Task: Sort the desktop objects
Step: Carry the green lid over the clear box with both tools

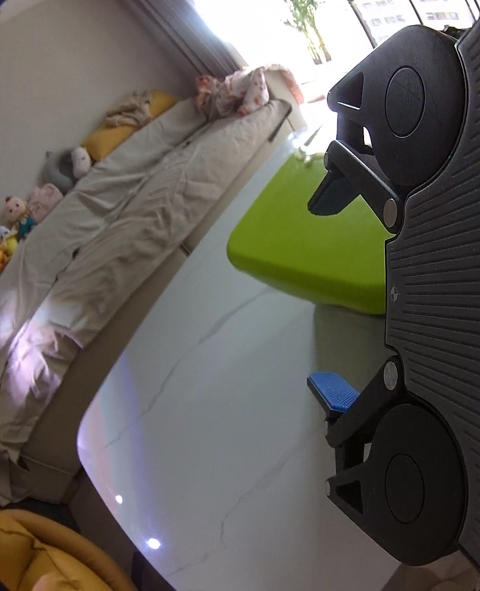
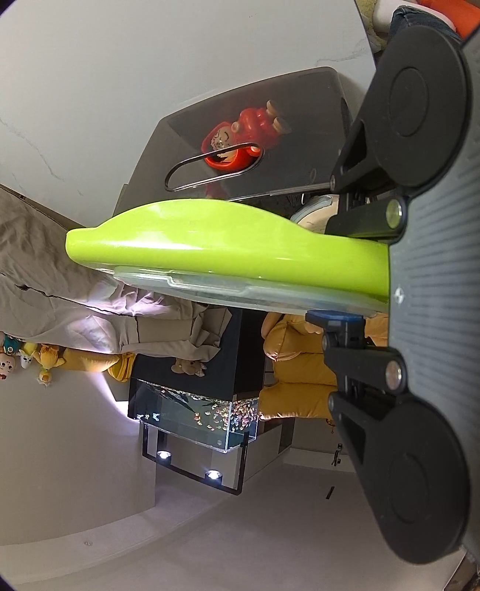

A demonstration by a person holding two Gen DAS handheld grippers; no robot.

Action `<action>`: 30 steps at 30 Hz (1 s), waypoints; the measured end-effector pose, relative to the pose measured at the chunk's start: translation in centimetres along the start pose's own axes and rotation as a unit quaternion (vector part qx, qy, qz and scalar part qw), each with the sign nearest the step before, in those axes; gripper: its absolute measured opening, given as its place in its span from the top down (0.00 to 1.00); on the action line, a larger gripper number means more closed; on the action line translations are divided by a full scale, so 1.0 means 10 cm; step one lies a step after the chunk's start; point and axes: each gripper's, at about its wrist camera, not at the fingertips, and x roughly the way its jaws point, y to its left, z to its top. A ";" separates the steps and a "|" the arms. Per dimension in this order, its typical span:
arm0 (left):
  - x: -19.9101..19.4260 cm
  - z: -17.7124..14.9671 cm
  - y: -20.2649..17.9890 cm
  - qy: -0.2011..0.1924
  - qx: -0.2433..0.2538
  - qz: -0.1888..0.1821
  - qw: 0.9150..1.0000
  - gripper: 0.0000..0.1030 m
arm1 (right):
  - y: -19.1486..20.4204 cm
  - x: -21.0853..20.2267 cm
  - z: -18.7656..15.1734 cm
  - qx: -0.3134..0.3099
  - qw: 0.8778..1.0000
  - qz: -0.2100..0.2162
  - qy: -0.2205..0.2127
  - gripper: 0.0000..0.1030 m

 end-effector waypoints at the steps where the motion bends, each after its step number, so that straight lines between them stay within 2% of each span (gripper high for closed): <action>1: 0.14 0.01 0.05 0.018 -0.015 -0.013 1.000 0.08 | 0.00 -0.01 0.00 0.001 1.000 -0.002 -0.002 0.79; 4: 0.44 0.00 0.13 0.051 -0.060 -0.064 0.995 0.08 | -0.04 -0.08 0.00 0.009 1.000 -0.009 -0.009 0.79; 6: 0.52 -0.02 0.10 0.056 -0.063 -0.078 0.993 0.08 | -0.06 -0.10 0.01 0.014 1.000 -0.011 -0.014 0.79; 9: 0.49 -0.07 0.02 0.051 -0.044 -0.073 0.995 0.08 | -0.04 -0.10 0.02 0.007 1.000 -0.014 -0.019 0.79; 13: 0.33 -0.14 -0.09 0.043 -0.022 -0.084 0.995 0.10 | 0.03 -0.10 0.03 -0.015 0.999 -0.032 -0.020 0.75; 16: 0.23 -0.21 -0.21 0.039 0.002 -0.068 0.997 0.10 | 0.06 -0.09 0.04 -0.025 0.998 -0.054 -0.023 0.70; 18: 0.21 -0.27 -0.23 0.044 -0.001 -0.069 0.997 0.10 | 0.07 -0.12 0.07 -0.024 0.997 -0.065 -0.030 0.69; 21: 0.18 -0.36 -0.23 0.052 -0.008 -0.077 0.996 0.10 | 0.08 -0.17 0.10 -0.028 0.995 -0.083 -0.038 0.61; 30: 0.18 -0.46 -0.22 0.064 -0.011 -0.069 0.996 0.10 | 0.09 -0.19 0.10 -0.023 0.996 -0.078 -0.032 0.60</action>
